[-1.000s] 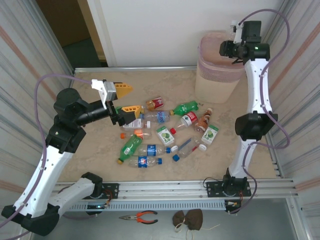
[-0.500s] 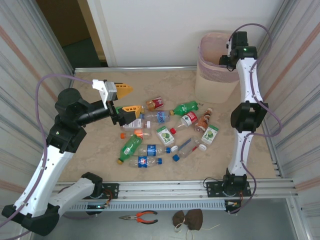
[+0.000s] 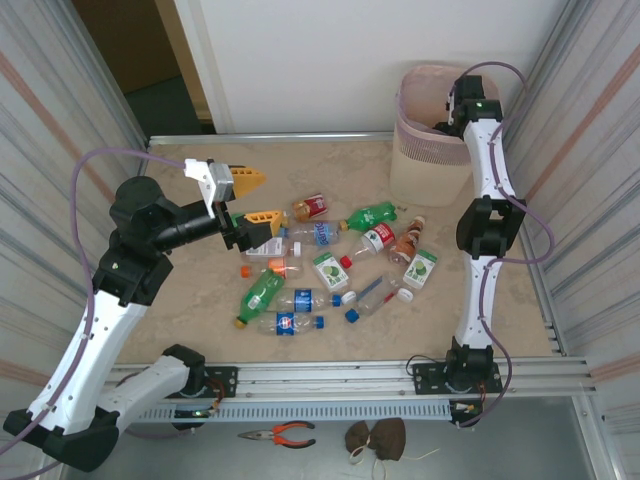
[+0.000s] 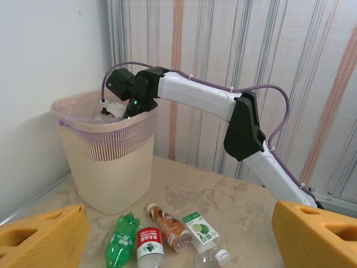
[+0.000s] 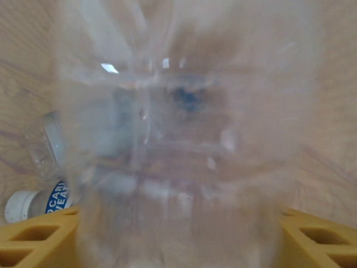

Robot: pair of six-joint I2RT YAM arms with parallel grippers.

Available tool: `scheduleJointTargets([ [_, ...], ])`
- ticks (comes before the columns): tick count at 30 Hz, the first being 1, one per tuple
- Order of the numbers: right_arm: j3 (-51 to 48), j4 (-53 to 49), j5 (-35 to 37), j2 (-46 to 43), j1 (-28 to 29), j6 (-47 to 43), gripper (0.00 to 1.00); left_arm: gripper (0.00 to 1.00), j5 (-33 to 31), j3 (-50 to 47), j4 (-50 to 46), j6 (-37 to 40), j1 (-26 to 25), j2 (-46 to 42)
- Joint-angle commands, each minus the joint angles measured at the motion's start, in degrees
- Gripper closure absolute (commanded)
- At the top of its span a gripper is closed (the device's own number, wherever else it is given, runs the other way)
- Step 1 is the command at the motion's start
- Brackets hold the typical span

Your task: Put the plastic bottles in the bin

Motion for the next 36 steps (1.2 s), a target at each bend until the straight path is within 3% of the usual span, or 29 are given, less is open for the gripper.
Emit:
scheduleJointTargets([
  [1, 1.4, -0.43, 0.89, -0.66, -0.33, -0.8, 0.26, 0.15, -0.29, -0.09, 0.23, 0.0, -0.18, -0.16],
  [12, 1.55, -0.3, 0.34, -6.0, -0.13, -0.45, 0.2, 0.15, -2.42, -1.31, -1.87, 0.22, -0.23, -0.8],
  [21, 1.63, 0.37, -0.84, -13.31, 0.91, 0.08, 0.2, 0.21, -9.8, -3.78, -11.06, 0.13, -0.2, -0.69],
  [36, 0.76, 1.23, -3.82, -25.69, 3.65, 2.34, 0.2, 0.25, -23.52, -16.34, -22.45, -12.5, -0.69, -0.09],
])
